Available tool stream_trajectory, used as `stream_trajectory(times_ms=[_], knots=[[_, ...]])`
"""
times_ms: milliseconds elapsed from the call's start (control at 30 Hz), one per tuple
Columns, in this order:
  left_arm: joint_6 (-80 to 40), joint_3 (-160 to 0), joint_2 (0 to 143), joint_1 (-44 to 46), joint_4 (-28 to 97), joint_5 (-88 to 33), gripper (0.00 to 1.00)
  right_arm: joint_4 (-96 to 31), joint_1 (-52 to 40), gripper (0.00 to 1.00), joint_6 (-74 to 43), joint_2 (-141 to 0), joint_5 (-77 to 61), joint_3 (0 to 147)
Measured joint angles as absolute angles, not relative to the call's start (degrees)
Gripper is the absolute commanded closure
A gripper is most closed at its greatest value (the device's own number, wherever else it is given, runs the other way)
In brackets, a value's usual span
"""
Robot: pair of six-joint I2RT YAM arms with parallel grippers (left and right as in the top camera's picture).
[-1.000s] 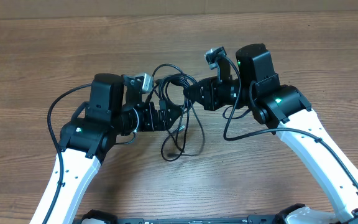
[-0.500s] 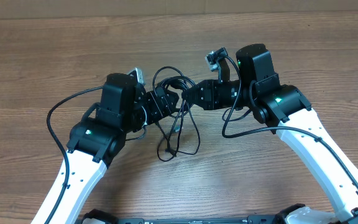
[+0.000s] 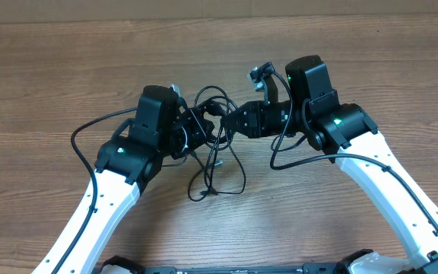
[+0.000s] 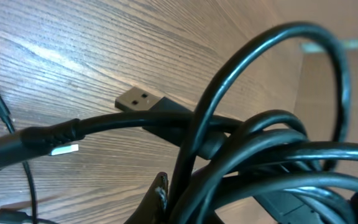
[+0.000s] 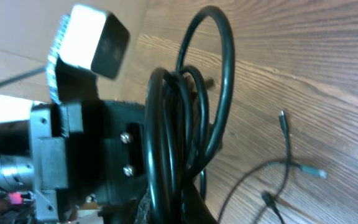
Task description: Untangle cables
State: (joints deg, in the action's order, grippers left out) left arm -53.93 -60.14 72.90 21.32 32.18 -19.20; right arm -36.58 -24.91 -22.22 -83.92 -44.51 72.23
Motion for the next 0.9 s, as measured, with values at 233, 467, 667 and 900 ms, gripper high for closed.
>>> stream_trajectory(times_ms=[233,467,667,900], knots=[[-40.6,-59.6,70.7,19.0,33.0,-25.7,0.96,-46.9,-25.6,0.96,-13.7,-83.9,-37.6,72.8],[-26.8,-59.2,68.7,17.9,33.5,-32.1,0.96,-52.6,-26.4,0.73,-10.5,-83.5,-27.6,73.9],[-20.4,-59.2,67.9,15.8,36.0,-33.9,0.96,-54.7,-25.4,0.50,-10.8,-83.5,-13.9,73.3],[-17.3,-59.2,67.0,15.0,37.8,-33.9,0.96,-51.0,-24.5,0.44,-11.2,-83.5,-7.4,73.1]])
